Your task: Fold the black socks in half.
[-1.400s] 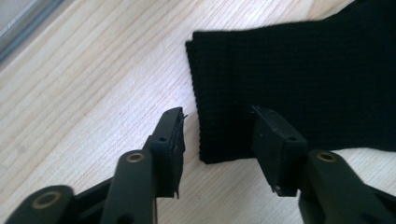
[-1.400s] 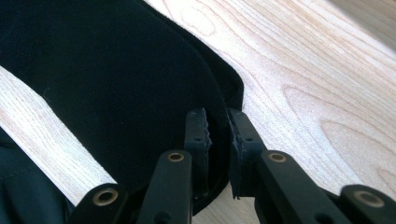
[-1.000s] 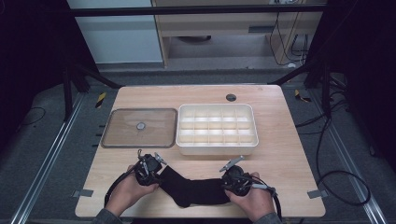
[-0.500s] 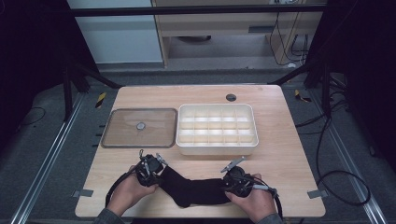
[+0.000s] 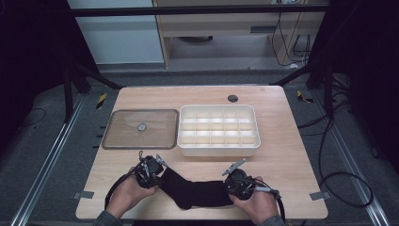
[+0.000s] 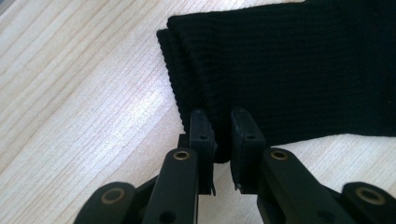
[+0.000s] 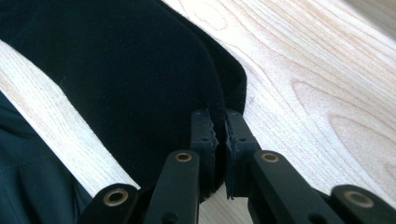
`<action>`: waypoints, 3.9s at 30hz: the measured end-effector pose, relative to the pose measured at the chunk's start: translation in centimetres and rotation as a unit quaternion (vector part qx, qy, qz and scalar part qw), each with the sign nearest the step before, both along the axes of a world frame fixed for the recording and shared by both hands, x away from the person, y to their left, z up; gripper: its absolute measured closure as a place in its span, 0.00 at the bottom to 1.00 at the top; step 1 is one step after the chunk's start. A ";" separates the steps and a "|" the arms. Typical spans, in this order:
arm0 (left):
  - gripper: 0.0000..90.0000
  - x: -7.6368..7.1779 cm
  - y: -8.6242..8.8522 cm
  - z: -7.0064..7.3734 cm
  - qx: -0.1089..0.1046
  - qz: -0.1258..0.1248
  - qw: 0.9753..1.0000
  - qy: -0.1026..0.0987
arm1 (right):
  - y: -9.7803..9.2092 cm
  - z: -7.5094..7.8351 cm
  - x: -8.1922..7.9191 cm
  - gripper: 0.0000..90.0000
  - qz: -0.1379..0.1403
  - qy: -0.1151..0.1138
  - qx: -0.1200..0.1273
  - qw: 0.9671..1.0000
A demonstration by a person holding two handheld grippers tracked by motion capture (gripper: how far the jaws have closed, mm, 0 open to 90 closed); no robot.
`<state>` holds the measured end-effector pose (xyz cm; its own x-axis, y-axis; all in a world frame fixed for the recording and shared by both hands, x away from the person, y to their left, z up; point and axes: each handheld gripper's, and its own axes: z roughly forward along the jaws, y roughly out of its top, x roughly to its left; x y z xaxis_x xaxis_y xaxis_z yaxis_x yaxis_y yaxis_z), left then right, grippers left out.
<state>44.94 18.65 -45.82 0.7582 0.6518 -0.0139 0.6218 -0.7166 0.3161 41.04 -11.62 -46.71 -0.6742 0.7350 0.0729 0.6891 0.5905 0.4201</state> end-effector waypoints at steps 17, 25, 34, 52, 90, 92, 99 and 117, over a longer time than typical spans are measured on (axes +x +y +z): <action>0.90 -0.3 -0.1 3.9 -0.016 -0.014 1.000 -0.019 | 0.1 0.0 -0.1 0.95 0.000 -0.009 0.019 1.000; 0.90 -0.5 -0.6 6.0 -0.034 -0.030 0.999 -0.019 | 1.2 0.2 0.3 0.95 0.003 -0.013 0.022 1.000; 0.90 -1.0 -2.0 7.6 -0.064 -0.051 0.996 -0.024 | 2.4 0.3 0.7 0.95 0.002 -0.015 0.033 0.999; 0.90 -3.5 -7.7 7.5 -0.080 -0.125 0.988 -0.033 | 2.7 -0.5 1.4 0.95 -0.017 -0.004 0.054 0.998; 0.74 -3.4 -11.5 1.8 -0.102 -0.107 0.989 -0.020 | 0.7 -0.2 0.1 0.59 -0.035 -0.017 0.082 0.996; 0.63 -3.9 -11.2 2.5 -0.116 -0.089 0.989 -0.029 | 0.1 0.4 -0.1 0.53 -0.037 -0.026 0.083 0.996; 0.46 -4.6 -9.1 4.9 -0.132 -0.063 0.986 -0.078 | -1.3 2.9 -0.7 0.52 -0.052 -0.058 0.086 0.993; 0.12 -3.9 -3.9 3.1 -0.104 -0.010 0.990 -0.094 | 1.4 3.4 0.5 0.45 -0.044 -0.051 0.110 0.992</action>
<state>41.06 14.72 -42.75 0.7733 0.6341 -0.0038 0.5244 -0.6360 0.5661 41.52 -10.25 -43.26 -0.6206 0.7648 0.1727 0.6806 0.4161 0.6030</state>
